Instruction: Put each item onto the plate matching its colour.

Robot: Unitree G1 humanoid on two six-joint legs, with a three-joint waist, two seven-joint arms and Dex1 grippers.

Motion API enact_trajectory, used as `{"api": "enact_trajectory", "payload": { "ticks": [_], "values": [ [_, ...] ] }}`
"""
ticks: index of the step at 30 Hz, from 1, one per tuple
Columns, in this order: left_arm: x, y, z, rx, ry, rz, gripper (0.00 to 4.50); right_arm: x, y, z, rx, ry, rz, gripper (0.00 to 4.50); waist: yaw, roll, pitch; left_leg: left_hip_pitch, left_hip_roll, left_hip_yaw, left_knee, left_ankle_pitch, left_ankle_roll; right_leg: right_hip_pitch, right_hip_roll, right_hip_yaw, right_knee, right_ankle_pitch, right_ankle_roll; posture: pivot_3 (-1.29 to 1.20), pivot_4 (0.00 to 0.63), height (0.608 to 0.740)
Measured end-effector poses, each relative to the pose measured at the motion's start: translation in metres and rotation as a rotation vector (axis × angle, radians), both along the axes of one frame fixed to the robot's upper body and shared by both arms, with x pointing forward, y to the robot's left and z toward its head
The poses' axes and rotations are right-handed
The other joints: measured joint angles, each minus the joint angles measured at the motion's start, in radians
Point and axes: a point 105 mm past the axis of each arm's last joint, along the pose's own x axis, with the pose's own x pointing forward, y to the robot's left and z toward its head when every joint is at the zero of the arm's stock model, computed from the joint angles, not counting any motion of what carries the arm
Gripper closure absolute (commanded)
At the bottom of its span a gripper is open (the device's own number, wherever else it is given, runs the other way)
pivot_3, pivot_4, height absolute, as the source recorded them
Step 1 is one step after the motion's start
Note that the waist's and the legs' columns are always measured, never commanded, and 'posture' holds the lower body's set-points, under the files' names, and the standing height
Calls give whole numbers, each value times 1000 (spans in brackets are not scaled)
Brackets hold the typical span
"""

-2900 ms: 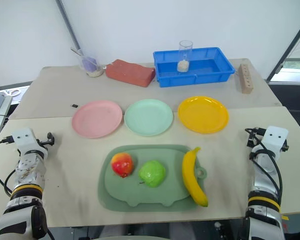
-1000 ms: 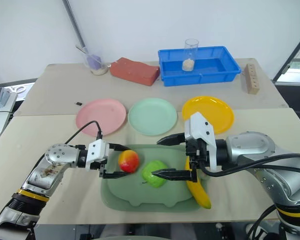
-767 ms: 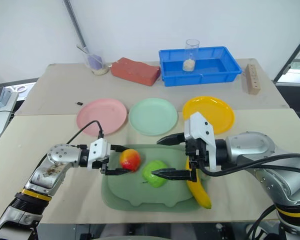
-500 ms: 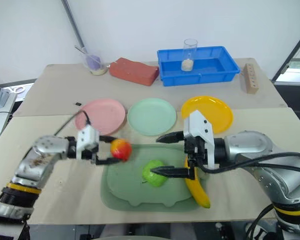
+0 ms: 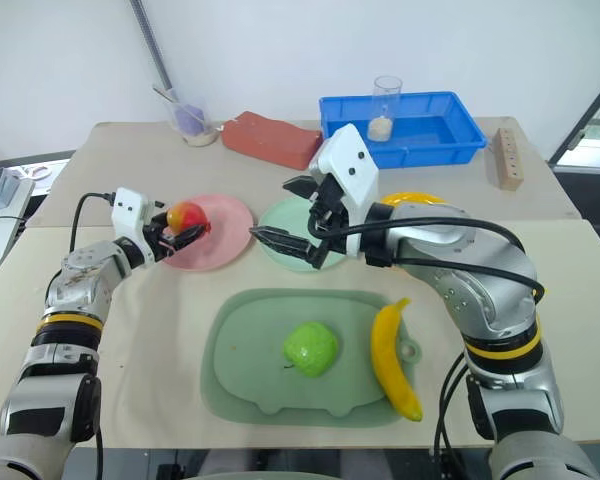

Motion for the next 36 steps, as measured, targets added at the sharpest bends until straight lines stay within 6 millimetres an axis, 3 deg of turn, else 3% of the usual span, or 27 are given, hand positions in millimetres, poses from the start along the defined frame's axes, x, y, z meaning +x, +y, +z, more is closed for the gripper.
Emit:
{"api": "enact_trajectory", "payload": {
  "ticks": [1, 2, 5, 10, 14, 17, 19, 21, 26, 29, 33, 36],
  "values": [
    [0, 1, -3, -6, 5, 7, 340, 1, -1, -1, -2, 4, -4, 0, -1, 0, 0, 1, 0, 0, 0, 0, 0, 1, 0, 0, 0, 0, 0, 0, 150, 740],
    [0, 1, -6, -9, 10, 10, 44, 2, -1, -1, -3, 8, -9, 0, -2, 0, 0, 1, 0, 0, 0, -1, -1, 0, 0, 0, 0, 0, 0, 0, 150, 740],
    [0, -1, -14, -24, 29, 3, 44, 2, -2, -2, -9, 13, -9, 0, -4, 0, 0, 0, 0, 0, 0, -1, -1, -1, 0, 0, 2, 0, 0, 0, 150, 740],
    [-1, -1, -7, -38, 4, -19, 44, 4, -7, -4, -32, 9, -24, 0, -6, 0, 0, 0, 0, 0, 0, -1, -2, -2, 0, 0, 3, 1, -1, 0, 150, 740],
    [-4, 6, 30, -82, -105, -39, 44, 2, -18, -18, -55, 44, -49, 0, -6, 0, 0, 0, 0, 0, 0, -1, -2, -2, 0, 0, 3, 1, -1, 0, 150, 740],
    [-18, 0, 64, -74, -189, -143, 44, -2, -34, -40, -99, 78, -70, 0, -5, 1, 0, 1, 0, 1, 0, -1, -2, 1, -1, 0, 1, 0, -1, 0, 150, 740],
    [-34, -11, 74, -47, -210, -244, 44, -8, -48, -58, -128, 116, -73, 0, -4, 2, -1, 1, 0, 2, 0, -2, -3, 3, -1, 0, -1, 0, -2, 0, 150, 740],
    [-50, -28, 72, -9, -193, -354, 44, -13, -58, -67, -138, 138, -68, 0, -6, 2, -1, 2, 0, 2, 1, -4, -7, 4, -2, 0, -2, -2, -5, 0, 150, 740],
    [-114, -90, 38, 149, -99, -795, 44, -35, -85, -70, -189, 146, -13, 0, -8, -2, 2, 3, 0, 3, 2, -5, -7, 5, -3, 1, -3, -3, -8, 0, 150, 740],
    [-139, -111, 30, 185, -92, -969, 44, -52, -94, -74, -215, 188, 35, 0, -6, -2, 2, 1, 0, 3, 1, -5, -7, 2, -3, 1, -4, -3, -9, 0, 150, 740],
    [-159, -141, 11, 161, -73, -1150, 44, -73, -97, -69, -215, 222, 96, 0, -2, -1, 2, 0, 0, 4, 4, -5, -7, 3, -4, 1, -6, -3, -9, 0, 150, 740],
    [-159, -153, 3, 178, -96, -1219, 44, -87, -93, -73, -229, 254, 136, 0, -2, -2, 2, 0, 0, 4, 5, -5, -7, 3, -4, 1, -6, -3, -9, 0, 150, 740]
  ]
}}
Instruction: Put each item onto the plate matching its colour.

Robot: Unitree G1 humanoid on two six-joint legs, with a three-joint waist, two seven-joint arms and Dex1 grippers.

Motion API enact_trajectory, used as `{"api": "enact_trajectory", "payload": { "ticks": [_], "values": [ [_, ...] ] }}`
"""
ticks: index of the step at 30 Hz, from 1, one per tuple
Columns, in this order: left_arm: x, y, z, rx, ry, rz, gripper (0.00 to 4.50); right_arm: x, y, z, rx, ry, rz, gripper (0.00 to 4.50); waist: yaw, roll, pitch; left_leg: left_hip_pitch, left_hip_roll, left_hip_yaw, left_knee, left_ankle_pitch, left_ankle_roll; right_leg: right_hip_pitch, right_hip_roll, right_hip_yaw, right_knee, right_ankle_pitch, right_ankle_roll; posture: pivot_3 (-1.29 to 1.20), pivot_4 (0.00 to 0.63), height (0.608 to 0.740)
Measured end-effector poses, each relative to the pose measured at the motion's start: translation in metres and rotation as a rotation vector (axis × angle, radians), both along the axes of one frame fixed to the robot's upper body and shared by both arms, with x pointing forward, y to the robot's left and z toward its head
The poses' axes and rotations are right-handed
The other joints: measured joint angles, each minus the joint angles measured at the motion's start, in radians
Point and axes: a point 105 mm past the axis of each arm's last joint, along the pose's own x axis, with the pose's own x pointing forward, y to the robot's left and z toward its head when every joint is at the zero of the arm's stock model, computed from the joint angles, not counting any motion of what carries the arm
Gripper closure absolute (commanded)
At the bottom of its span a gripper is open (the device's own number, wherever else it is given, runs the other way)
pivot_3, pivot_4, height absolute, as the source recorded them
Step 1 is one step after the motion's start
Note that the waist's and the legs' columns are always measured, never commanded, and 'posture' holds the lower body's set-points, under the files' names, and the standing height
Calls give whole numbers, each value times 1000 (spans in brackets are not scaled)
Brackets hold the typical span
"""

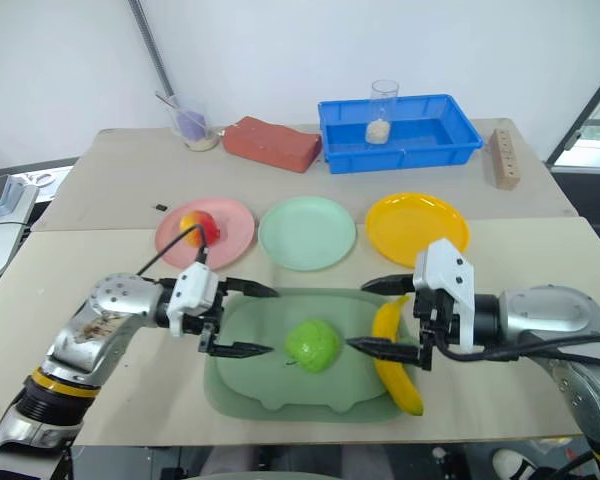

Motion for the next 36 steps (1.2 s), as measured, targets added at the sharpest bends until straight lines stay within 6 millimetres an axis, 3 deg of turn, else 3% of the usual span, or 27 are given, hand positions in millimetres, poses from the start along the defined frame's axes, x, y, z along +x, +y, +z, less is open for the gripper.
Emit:
{"api": "enact_trajectory", "payload": {
  "ticks": [13, 21, 22, 25, 32, 36],
  "values": [
    [6, -43, -27, -5, -74, -164, 44, -8, -3, -11, -10, 48, -31, 0, -1, 0, 0, 0, -1, -1, 1, 1, 1, 2, 1, 0, 0, 0, 1, 0, 150, 740],
    [12, -53, -49, 42, -117, -185, 44, -10, -4, -14, -20, 62, -34, 0, -1, 0, 0, 0, -1, -1, 2, 1, 1, 2, 1, -1, 1, 0, 1, 0, 150, 740],
    [14, -54, -50, 45, -125, -184, 548, -10, -4, -13, -20, 58, -35, 0, -1, 0, 0, 0, -1, -1, 2, 0, 1, 2, 1, -1, 1, 0, 1, 0, 150, 740],
    [17, -56, -49, 45, -124, -182, 1226, -8, -3, -11, -19, 43, -37, 0, -1, 0, 0, 0, -1, -1, 2, 0, 1, 2, 1, -1, 1, 0, 1, 0, 150, 740],
    [20, -51, -47, 33, -105, -162, 1260, -2, 0, -6, -5, 8, -55, 0, -4, 0, 0, 1, -1, -2, 2, 2, 2, 3, 1, -1, 2, 1, 1, 0, 150, 740],
    [39, -49, -36, -34, -39, -2, 1260, 9, 7, 6, 54, -53, -72, 0, -5, 0, 0, 1, -1, -3, 2, 2, 2, 3, 1, -1, 2, 1, 2, 0, 150, 740]
  ]
}}
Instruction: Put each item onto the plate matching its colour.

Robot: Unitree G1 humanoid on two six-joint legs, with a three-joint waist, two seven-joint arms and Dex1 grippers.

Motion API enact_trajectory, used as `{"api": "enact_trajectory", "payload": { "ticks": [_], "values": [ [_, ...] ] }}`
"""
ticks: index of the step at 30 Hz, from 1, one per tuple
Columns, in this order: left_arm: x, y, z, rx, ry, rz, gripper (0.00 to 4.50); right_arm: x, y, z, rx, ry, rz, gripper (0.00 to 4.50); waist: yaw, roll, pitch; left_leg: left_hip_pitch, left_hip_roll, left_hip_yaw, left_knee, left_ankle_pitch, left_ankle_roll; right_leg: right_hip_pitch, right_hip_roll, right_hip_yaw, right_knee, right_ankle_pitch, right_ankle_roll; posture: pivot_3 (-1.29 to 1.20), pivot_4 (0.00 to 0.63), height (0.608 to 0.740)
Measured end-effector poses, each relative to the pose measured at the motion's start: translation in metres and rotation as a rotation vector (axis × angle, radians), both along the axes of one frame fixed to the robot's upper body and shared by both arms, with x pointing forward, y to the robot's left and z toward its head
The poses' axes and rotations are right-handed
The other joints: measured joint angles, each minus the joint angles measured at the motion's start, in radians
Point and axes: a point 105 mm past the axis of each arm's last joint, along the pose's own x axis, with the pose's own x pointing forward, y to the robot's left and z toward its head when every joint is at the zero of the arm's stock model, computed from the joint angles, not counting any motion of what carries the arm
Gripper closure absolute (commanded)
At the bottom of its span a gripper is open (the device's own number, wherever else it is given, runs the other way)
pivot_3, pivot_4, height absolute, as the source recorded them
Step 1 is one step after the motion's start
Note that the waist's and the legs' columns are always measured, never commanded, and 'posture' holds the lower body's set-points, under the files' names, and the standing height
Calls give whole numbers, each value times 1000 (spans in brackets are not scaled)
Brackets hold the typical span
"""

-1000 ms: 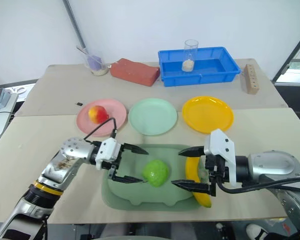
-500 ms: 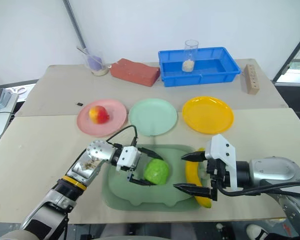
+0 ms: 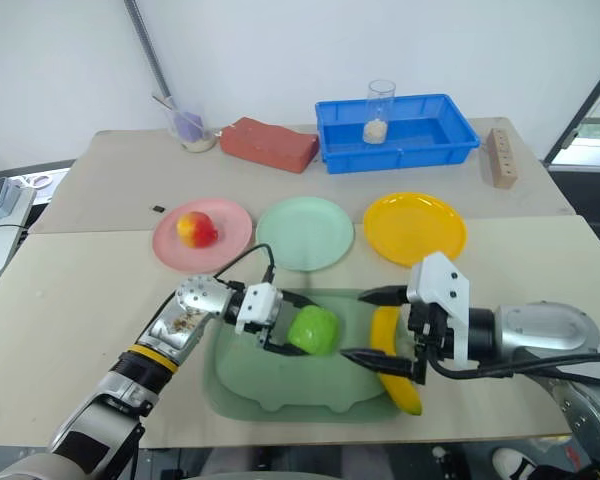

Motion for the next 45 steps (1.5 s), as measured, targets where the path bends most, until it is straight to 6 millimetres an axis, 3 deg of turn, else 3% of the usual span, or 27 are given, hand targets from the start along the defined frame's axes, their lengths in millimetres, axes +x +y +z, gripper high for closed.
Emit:
{"api": "enact_trajectory", "payload": {
  "ticks": [7, 12, 18, 23, 25, 26, 37, 41, 45],
  "values": [
    [73, -9, 45, -248, -10, 515, 1260, 44, 10, 21, 91, -142, -154, 0, 6, 0, 0, -1, -2, -1, 2, 2, 3, 1, 0, 0, 0, 2, 3, 0, 150, 740],
    [117, -1, 47, -271, -3, 845, 1260, 68, 10, 30, 130, -190, -256, 0, 5, 0, 0, -1, -2, -3, 0, 3, 5, 1, 2, 0, 0, 5, 10, 0, 150, 740],
    [142, 12, 40, -206, -38, 978, 1260, 73, 10, 28, 121, -186, -266, 0, 4, 1, 0, -1, -2, -3, -3, 3, 5, 1, 2, 1, 0, 4, 11, 0, 150, 740],
    [139, 13, 21, -164, 18, 962, 1260, 73, 12, 28, 125, -186, -263, 0, 4, 1, -1, -2, -2, -3, -4, 3, 5, 1, 2, 1, 1, 4, 11, 0, 150, 740],
    [136, 14, 18, -165, 36, 955, 249, 73, 12, 28, 125, -185, -265, 0, 4, 1, -1, -2, -2, -3, -4, 3, 4, 1, 2, 1, 1, 4, 11, 0, 150, 740],
    [135, 14, 16, -173, 45, 949, 10, 73, 11, 28, 124, -185, -268, 0, 4, 1, -1, -2, -2, -3, -4, 3, 4, 1, 2, 1, 1, 4, 11, 0, 150, 740],
    [130, 22, 30, -188, 12, 881, 10, 73, 10, 24, 113, -166, -284, 0, 2, 1, -1, -2, -2, -3, -4, 3, 4, 2, 2, 1, 2, 4, 11, 0, 150, 740],
    [111, 29, 39, -203, 31, 740, 10, 69, 3, 16, 56, -144, -261, 0, 0, 2, -1, -2, -1, -3, -4, 4, 4, 2, 2, 1, 2, 4, 11, 0, 150, 740],
    [56, 37, 47, -150, 61, 405, 10, 60, -20, -2, -94, -94, -157, 0, -5, 3, -1, 0, -1, -2, -4, 3, 4, 3, 2, 1, 2, 3, 10, 0, 150, 740]
  ]
}}
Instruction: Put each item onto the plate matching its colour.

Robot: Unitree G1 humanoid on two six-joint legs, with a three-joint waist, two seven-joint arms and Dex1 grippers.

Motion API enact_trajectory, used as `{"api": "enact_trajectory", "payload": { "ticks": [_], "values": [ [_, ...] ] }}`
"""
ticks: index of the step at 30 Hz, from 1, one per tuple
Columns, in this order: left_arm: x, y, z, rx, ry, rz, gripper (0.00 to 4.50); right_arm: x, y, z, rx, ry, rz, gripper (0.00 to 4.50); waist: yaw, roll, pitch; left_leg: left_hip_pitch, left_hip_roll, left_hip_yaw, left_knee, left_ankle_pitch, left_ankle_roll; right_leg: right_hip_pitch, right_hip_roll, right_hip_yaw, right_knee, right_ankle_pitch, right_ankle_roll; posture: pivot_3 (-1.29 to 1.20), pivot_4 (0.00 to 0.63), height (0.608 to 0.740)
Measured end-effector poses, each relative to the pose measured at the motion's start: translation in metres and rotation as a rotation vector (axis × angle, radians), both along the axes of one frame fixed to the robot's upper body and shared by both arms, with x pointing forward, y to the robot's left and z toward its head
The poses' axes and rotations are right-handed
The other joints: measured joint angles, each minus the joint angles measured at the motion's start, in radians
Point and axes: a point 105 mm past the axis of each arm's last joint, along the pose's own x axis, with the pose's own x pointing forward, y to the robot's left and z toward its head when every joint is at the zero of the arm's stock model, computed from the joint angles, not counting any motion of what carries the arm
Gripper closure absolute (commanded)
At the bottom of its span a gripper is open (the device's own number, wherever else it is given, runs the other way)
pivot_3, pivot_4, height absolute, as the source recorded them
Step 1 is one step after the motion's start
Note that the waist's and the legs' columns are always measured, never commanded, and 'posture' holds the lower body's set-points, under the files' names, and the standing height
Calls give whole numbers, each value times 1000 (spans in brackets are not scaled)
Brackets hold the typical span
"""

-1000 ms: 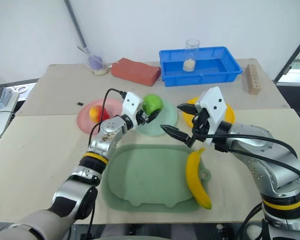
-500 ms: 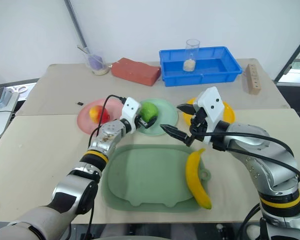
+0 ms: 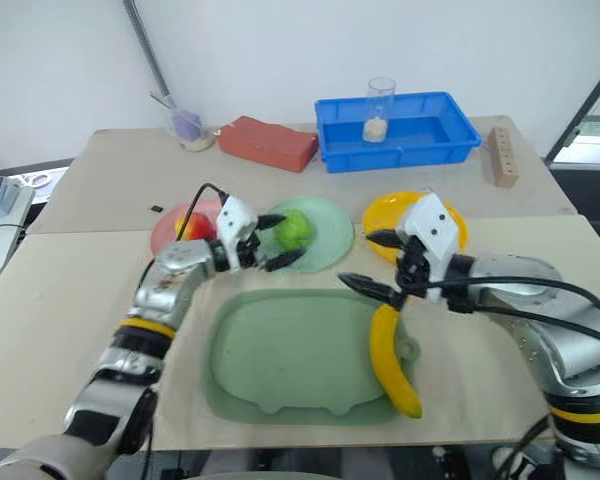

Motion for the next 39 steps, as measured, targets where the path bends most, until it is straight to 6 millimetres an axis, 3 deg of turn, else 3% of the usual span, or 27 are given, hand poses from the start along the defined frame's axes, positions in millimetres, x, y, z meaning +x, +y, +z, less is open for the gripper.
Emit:
{"api": "enact_trajectory", "payload": {
  "ticks": [3, 11, 14, 22, 34, 39],
  "values": [
    [-36, 6, 2, 59, -10, -192, 10, -10, -10, -12, -89, 46, 130, 0, -6, 0, 0, 2, 0, 0, 0, -1, -2, 0, 0, 0, 0, -4, -7, 0, 150, 740],
    [-88, 11, 18, 108, -30, -433, 10, -23, -25, -42, -395, 1, 545, 0, -18, 1, 0, 2, 0, 3, 3, -4, -6, 0, -2, 0, -1, -4, -7, 0, 150, 740],
    [-101, 12, 22, 122, -49, -493, 10, -20, -31, -54, -527, -52, 713, 0, -22, 1, 0, 3, 0, 3, 2, -1, -1, 0, -2, 0, 0, -4, -7, 0, 150, 740],
    [-112, 12, 24, 132, -69, -521, 10, 4, -28, -72, -714, -237, 956, 0, -19, 1, 1, 5, 1, 4, 2, 2, 3, 1, -2, 2, 0, -4, -7, 0, 150, 740],
    [-111, 12, 23, 125, -68, -490, 10, -1, -13, -84, -709, -261, 1117, 0, -14, 2, 0, 5, 1, 4, 2, 2, 3, 2, -1, 2, 1, -4, -8, 0, 150, 740],
    [-110, 11, 24, 125, -77, -487, 0, -4, -13, -82, -677, -213, 1106, 1558, -12, 2, 0, 5, 1, 4, 2, 2, 3, 2, -1, 2, 2, -4, -8, 0, 150, 740]
  ]
}}
